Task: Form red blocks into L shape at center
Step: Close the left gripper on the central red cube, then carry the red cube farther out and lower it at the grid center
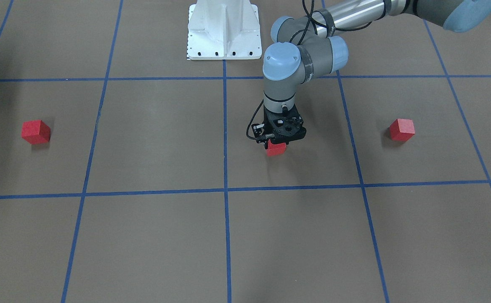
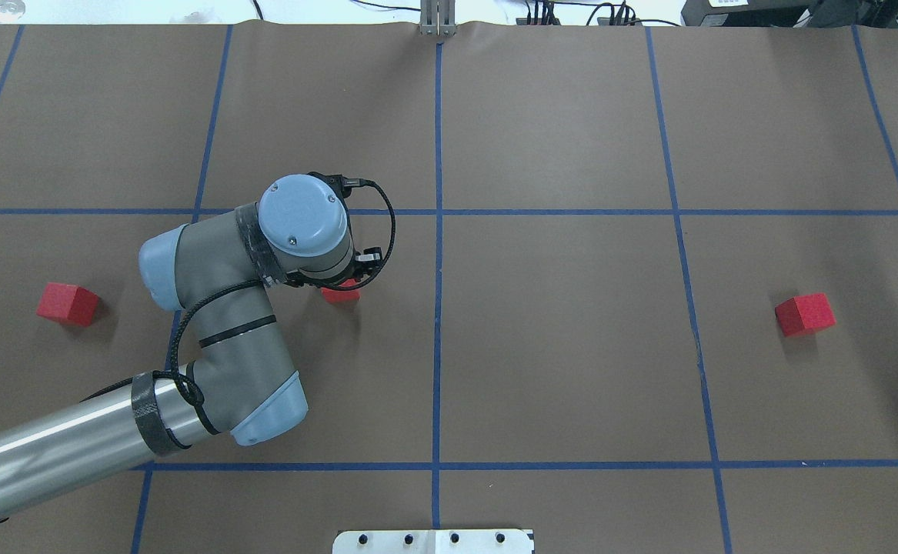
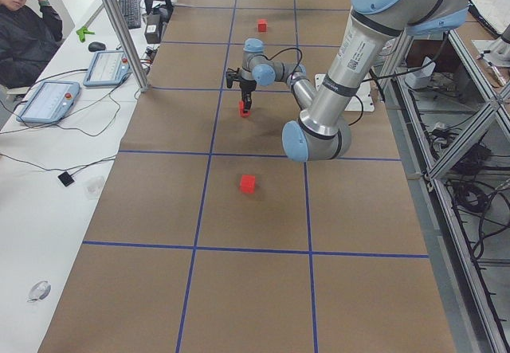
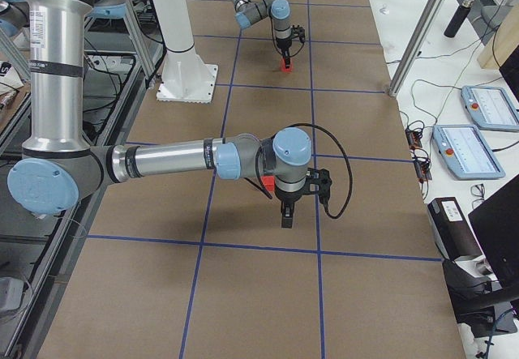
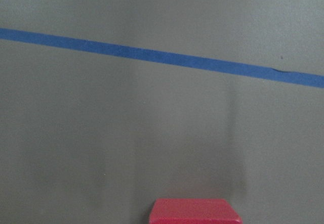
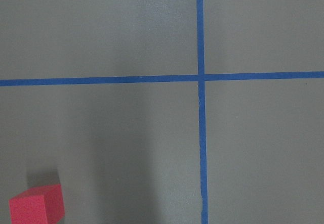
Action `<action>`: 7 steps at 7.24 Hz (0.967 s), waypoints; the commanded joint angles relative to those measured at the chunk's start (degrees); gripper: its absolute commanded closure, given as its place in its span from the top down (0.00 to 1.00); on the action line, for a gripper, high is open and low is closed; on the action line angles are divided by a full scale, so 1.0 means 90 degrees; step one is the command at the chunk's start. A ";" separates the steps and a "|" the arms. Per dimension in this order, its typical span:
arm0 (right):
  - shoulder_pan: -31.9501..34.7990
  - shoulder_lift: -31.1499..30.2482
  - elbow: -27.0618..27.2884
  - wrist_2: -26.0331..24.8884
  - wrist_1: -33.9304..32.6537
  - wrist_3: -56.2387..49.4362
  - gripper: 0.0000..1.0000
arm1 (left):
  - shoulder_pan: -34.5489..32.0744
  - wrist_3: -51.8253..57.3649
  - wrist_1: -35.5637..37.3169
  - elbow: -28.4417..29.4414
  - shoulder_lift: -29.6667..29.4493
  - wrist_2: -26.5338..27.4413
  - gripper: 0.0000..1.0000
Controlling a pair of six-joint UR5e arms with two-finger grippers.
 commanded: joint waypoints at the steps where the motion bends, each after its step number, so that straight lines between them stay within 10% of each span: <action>1: -0.0009 0.0010 0.0018 0.0000 0.0000 0.0000 0.99 | -0.0044 -0.0031 0.0044 -0.0173 -0.0024 -0.0031 0.00; 4: 0.0001 0.0039 0.0028 0.0010 0.0000 0.0010 0.99 | -0.0405 -0.0012 0.0775 -0.0332 -0.0723 -0.0022 0.00; 7: 0.0000 0.0049 0.0028 0.0010 0.0000 0.0010 0.99 | -0.0396 0.0804 0.0650 0.1848 -0.2361 -0.0002 0.00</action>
